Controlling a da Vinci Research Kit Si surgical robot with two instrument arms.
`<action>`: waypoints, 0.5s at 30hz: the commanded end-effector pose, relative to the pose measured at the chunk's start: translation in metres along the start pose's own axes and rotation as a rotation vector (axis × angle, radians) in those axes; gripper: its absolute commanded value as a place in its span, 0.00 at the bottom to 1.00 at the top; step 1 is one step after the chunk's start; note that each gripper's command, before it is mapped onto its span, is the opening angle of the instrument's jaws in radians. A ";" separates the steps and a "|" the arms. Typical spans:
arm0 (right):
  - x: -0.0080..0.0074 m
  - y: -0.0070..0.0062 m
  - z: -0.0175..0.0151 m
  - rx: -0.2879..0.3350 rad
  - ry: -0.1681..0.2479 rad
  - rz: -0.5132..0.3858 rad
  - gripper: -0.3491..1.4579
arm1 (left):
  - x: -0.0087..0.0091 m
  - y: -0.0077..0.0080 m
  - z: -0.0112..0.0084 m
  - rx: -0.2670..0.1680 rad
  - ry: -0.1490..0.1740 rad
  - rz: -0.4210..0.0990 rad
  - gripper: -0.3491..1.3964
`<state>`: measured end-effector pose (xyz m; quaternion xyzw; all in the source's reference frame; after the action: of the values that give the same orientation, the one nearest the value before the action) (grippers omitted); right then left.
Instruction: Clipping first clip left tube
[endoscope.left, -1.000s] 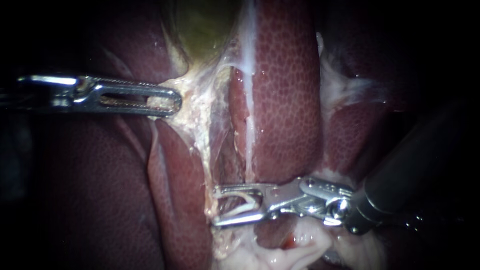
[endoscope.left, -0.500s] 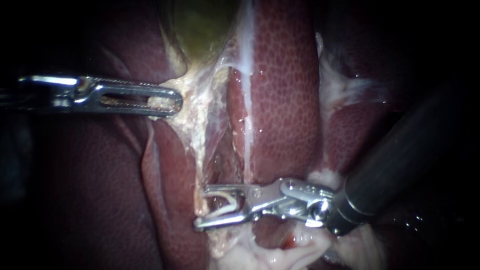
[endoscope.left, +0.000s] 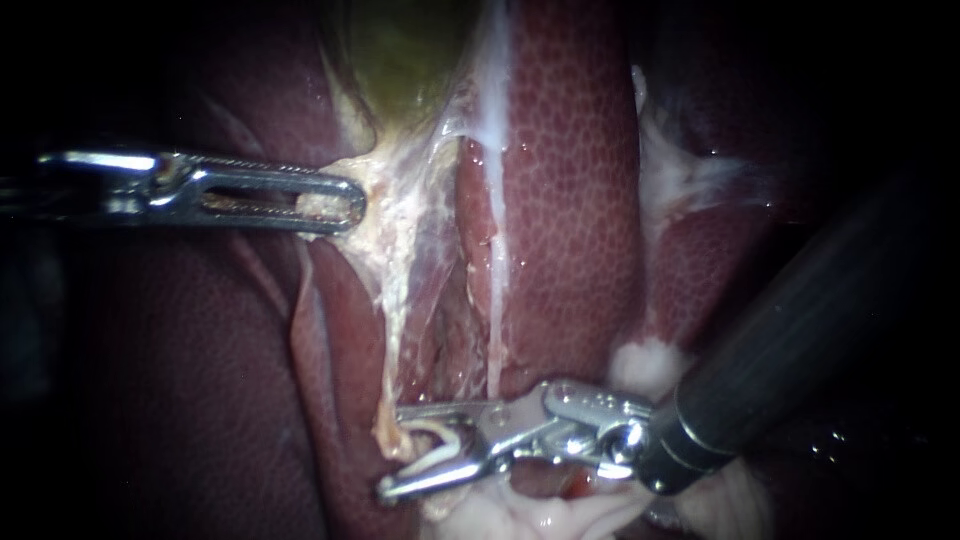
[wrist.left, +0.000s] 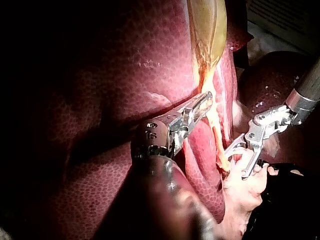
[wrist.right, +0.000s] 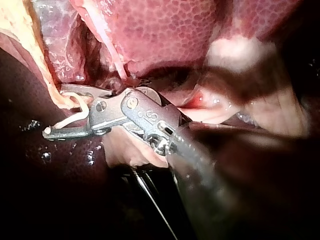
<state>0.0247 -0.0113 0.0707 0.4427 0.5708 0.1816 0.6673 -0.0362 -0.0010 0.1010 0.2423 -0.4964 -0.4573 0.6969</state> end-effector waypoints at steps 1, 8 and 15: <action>-0.0002 0.0001 0.0002 -0.004 0.001 0.001 0.51 | 0.0000 0.0000 0.0000 0.000 0.000 0.000 0.00; -0.0003 0.0004 0.0001 -0.013 0.004 -0.003 0.51 | 0.0000 0.0000 0.0000 0.000 0.000 0.000 0.00; -0.0001 0.0013 0.0005 -0.017 0.006 -0.003 0.51 | 0.0000 0.0000 0.0000 0.000 0.000 0.000 0.00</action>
<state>0.0256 -0.0107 0.0719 0.4350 0.5722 0.1873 0.6695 -0.0362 -0.0010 0.1010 0.2423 -0.4964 -0.4575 0.6969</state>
